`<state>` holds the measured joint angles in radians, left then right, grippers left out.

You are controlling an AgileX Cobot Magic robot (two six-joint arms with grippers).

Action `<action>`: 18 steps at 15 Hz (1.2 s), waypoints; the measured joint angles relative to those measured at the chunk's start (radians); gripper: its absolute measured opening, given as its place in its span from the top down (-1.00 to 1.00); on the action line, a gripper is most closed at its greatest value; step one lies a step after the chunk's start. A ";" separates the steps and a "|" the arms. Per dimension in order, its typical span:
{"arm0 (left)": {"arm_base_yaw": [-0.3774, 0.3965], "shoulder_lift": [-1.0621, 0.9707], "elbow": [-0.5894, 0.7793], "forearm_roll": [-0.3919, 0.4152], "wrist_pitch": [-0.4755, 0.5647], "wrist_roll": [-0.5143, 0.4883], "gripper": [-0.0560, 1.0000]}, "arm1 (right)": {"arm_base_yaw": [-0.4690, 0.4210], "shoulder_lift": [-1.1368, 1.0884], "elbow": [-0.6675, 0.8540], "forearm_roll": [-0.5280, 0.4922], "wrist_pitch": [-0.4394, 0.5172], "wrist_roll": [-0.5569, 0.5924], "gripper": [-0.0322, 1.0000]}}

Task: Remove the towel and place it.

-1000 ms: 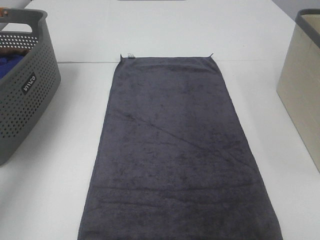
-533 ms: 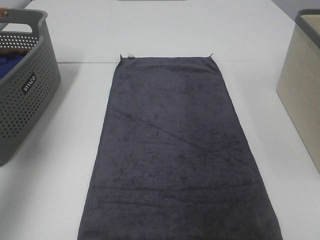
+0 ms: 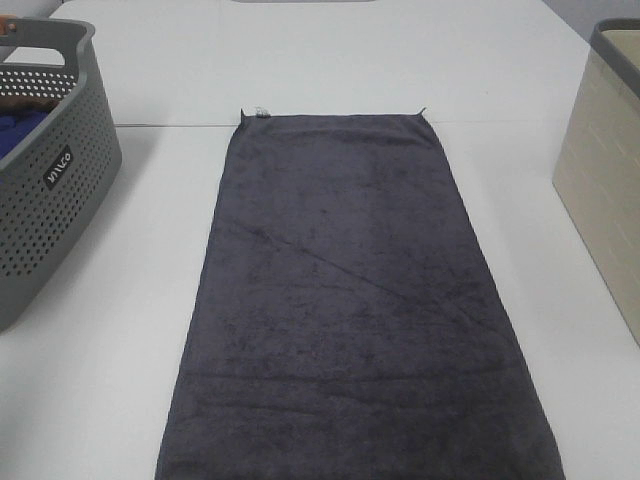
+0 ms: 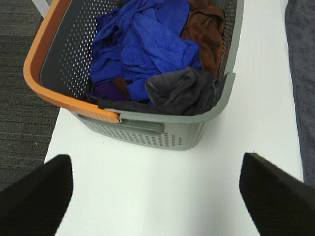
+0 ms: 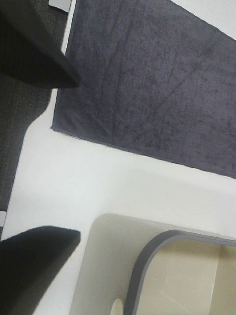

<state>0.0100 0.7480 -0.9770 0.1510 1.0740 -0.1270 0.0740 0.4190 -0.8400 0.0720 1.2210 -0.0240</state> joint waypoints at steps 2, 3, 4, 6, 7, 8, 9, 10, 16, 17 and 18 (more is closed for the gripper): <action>0.000 -0.130 0.106 0.000 0.001 0.000 -0.73 | 0.000 -0.120 0.065 -0.002 0.000 0.001 -0.51; 0.000 -0.205 0.151 0.000 0.001 0.000 -0.73 | 0.000 -0.167 0.093 -0.004 0.000 -0.007 -0.51; 0.000 -0.276 0.193 -0.001 0.001 0.000 -0.73 | 0.000 -0.210 0.121 -0.008 0.000 -0.020 -0.51; 0.000 -0.346 0.235 -0.002 0.001 0.000 -0.73 | 0.000 -0.256 0.145 -0.008 0.000 -0.036 -0.51; 0.000 -0.469 0.286 -0.008 0.007 0.000 -0.73 | 0.000 -0.325 0.182 -0.008 0.000 -0.052 -0.51; 0.000 -0.546 0.315 -0.015 0.009 0.000 -0.73 | 0.000 -0.380 0.211 -0.008 0.000 -0.057 -0.51; 0.000 -0.666 0.358 -0.023 0.013 0.009 -0.73 | 0.000 -0.422 0.245 -0.008 0.003 -0.058 -0.51; 0.000 -0.728 0.383 -0.039 0.024 0.015 -0.73 | 0.000 -0.424 0.267 -0.008 0.001 -0.075 -0.51; 0.001 -0.752 0.467 -0.200 -0.023 0.170 -0.73 | 0.000 -0.424 0.339 0.014 -0.146 -0.132 -0.51; 0.001 -0.752 0.467 -0.199 -0.024 0.169 -0.73 | 0.000 -0.424 0.339 0.014 -0.151 -0.133 -0.51; 0.001 -0.752 0.467 -0.199 -0.024 0.168 -0.73 | 0.000 -0.424 0.339 0.014 -0.152 -0.133 -0.51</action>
<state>0.0110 -0.0040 -0.5100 -0.0480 1.0500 0.0410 0.0740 -0.0050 -0.5010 0.0860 1.0690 -0.1570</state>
